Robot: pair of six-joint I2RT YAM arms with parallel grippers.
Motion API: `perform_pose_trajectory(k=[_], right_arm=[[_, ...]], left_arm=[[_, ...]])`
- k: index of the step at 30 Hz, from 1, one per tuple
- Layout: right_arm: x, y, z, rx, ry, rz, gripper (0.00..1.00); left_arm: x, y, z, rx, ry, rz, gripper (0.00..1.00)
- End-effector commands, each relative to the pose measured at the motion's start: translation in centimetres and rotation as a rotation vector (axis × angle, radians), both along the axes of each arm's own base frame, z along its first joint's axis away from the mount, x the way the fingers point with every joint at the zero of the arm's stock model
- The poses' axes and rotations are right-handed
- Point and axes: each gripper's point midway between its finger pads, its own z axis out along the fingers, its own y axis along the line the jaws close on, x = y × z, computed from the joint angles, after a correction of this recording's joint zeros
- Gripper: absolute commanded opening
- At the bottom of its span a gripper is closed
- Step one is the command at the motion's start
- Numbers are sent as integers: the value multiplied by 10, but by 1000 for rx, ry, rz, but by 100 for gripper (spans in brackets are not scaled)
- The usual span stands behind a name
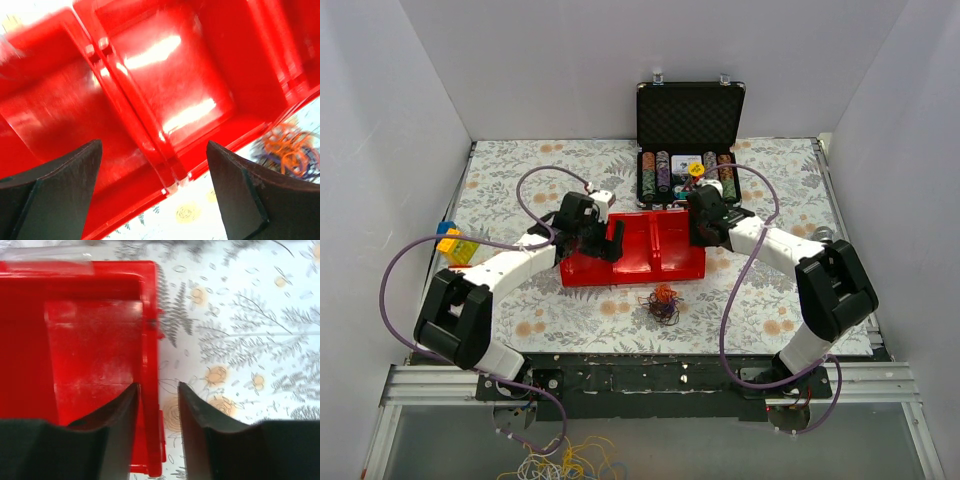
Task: Untangle the cables
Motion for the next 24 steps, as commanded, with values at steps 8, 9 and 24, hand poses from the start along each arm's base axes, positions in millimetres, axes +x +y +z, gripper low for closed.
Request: perform_pose_trajectory(k=[8, 9, 24], right_arm=[[0, -20, 73, 7, -173, 22, 79], [-4, -14, 80, 40, -186, 58, 79], [-142, 32, 31, 284, -70, 375, 84]], left_arm=[[-4, -15, 100, -131, -154, -88, 95], [-10, -15, 99, -136, -144, -103, 95], [-61, -27, 75, -131, -85, -301, 98]])
